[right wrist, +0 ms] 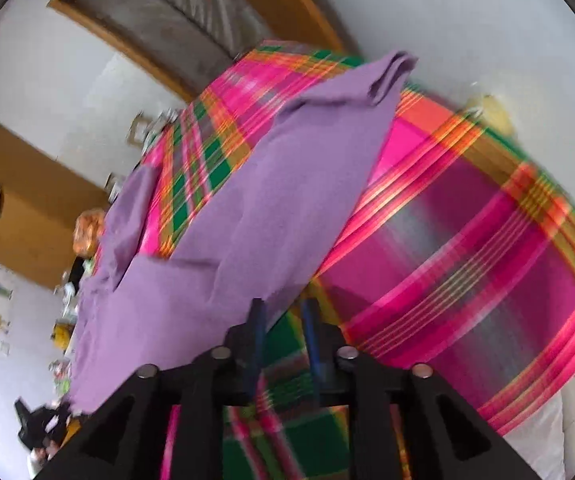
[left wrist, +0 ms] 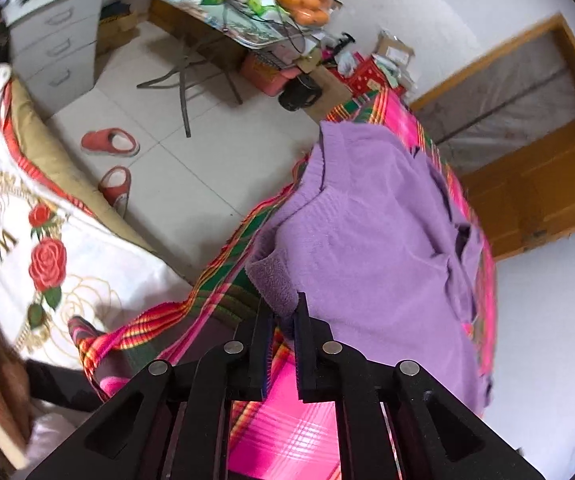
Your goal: Fold clothes
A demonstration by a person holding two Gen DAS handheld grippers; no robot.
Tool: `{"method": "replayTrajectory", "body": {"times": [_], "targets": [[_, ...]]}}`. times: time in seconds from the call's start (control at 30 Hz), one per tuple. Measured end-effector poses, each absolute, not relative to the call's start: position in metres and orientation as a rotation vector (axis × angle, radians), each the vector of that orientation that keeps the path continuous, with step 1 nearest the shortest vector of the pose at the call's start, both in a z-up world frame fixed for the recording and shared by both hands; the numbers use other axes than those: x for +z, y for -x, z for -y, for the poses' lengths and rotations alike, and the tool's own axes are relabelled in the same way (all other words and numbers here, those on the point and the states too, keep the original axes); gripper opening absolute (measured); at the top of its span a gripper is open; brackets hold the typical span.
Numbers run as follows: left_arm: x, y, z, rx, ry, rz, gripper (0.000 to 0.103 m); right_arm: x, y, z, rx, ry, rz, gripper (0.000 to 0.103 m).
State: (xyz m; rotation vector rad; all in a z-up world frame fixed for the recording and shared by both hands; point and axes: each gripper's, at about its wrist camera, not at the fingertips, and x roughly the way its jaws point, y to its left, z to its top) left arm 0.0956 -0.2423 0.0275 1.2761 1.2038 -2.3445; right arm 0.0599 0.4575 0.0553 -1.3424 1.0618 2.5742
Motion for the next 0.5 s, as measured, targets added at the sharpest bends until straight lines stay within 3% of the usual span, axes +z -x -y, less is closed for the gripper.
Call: {"method": "replayTrajectory", "body": {"times": [0.17, 0.5], "targets": [[0.034, -0.104, 0.247, -2.306, -1.230, -1.188, 0.017, 0.060, -0.055, -0.490, 2.542, 1.209, -0.982, 0.032], [0.069, -0.083, 0.237, -2.440, -1.176, -1.022, 0.023, 0.064, -0.004, -0.542, 2.532, 1.096, -0.746, 0.038]]}}
